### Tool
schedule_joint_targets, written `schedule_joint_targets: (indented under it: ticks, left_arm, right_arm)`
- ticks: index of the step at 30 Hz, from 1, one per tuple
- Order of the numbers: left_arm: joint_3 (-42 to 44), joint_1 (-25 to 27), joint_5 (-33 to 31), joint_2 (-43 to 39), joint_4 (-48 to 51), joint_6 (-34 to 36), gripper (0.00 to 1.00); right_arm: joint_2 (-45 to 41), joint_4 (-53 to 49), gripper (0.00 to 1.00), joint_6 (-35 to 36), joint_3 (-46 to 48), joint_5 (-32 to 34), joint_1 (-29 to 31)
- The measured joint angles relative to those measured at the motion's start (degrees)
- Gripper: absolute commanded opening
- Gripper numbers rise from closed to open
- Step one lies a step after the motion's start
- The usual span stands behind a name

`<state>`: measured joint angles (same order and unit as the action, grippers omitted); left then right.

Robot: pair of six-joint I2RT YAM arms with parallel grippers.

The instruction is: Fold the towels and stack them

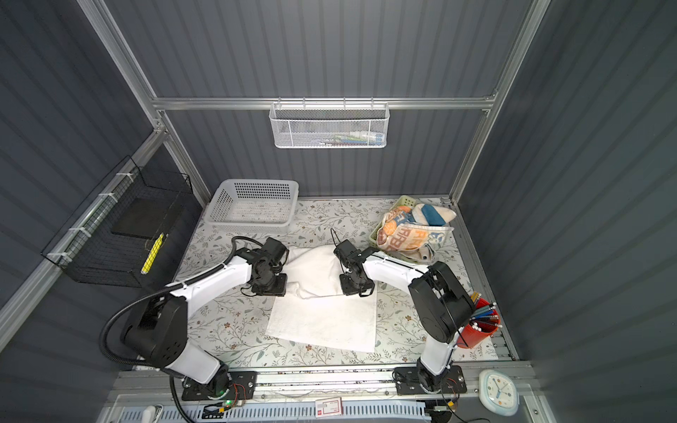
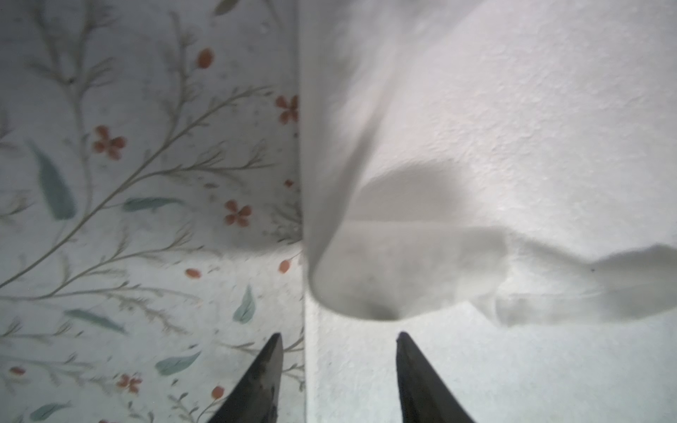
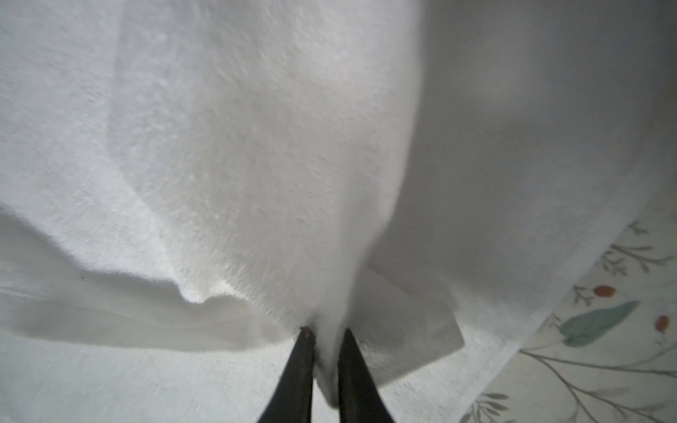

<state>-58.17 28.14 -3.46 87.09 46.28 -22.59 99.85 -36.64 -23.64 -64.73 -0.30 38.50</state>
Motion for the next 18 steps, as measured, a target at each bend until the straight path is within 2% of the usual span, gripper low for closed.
schedule_joint_targets:
  ticks: [4,7,12,18]
  left_arm:
    - [0.2,-1.5,-0.9,-3.8,0.4,-3.1,0.5]
    - [0.2,-1.5,0.7,-4.3,-0.3,-7.2,0.5]
    - [3.0,-0.7,7.5,-5.1,-8.3,-19.7,0.5]
    - [8.8,1.8,10.2,-5.2,-18.2,-35.0,0.5]
  right_arm:
    - [-2.9,0.5,0.15,-0.4,1.0,-1.4,-0.2]
    - [-5.5,1.2,0.13,-1.0,2.4,-2.7,-0.2]
    - [-9.4,2.4,0.04,-3.1,5.0,-4.9,-0.2]
    - [-12.7,4.5,0.0,-5.9,8.2,-7.4,-0.2]
